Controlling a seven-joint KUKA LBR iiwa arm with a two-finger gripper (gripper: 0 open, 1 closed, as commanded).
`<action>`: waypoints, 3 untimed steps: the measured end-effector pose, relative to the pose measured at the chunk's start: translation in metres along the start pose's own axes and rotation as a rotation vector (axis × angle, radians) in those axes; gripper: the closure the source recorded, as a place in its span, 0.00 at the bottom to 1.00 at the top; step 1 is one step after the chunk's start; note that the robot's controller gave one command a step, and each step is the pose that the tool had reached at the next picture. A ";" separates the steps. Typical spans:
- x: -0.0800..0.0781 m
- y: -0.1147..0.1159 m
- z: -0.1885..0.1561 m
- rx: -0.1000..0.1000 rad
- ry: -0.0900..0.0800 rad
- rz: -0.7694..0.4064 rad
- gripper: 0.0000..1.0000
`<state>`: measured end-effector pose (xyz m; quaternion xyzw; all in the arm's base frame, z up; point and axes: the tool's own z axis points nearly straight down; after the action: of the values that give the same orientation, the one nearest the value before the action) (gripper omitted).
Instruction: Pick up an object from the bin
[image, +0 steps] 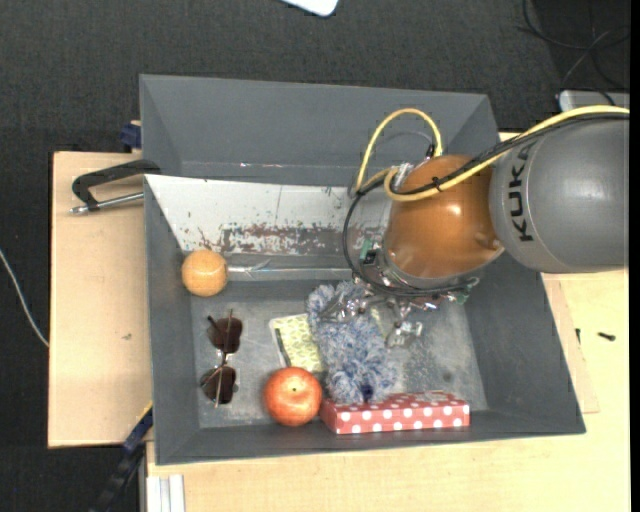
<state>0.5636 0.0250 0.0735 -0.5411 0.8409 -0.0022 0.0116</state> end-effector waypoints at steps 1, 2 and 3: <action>0.007 -0.002 -0.007 0.004 0.004 -0.150 1.00; 0.007 -0.002 -0.007 0.004 0.004 -0.150 1.00; 0.007 0.000 -0.032 -0.009 0.009 -0.149 1.00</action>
Offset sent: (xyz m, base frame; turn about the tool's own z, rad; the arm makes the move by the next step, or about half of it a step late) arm 0.0000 0.0000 0.0000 0.0000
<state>0.5604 0.0182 0.1055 -0.6023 0.7982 -0.0018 0.0054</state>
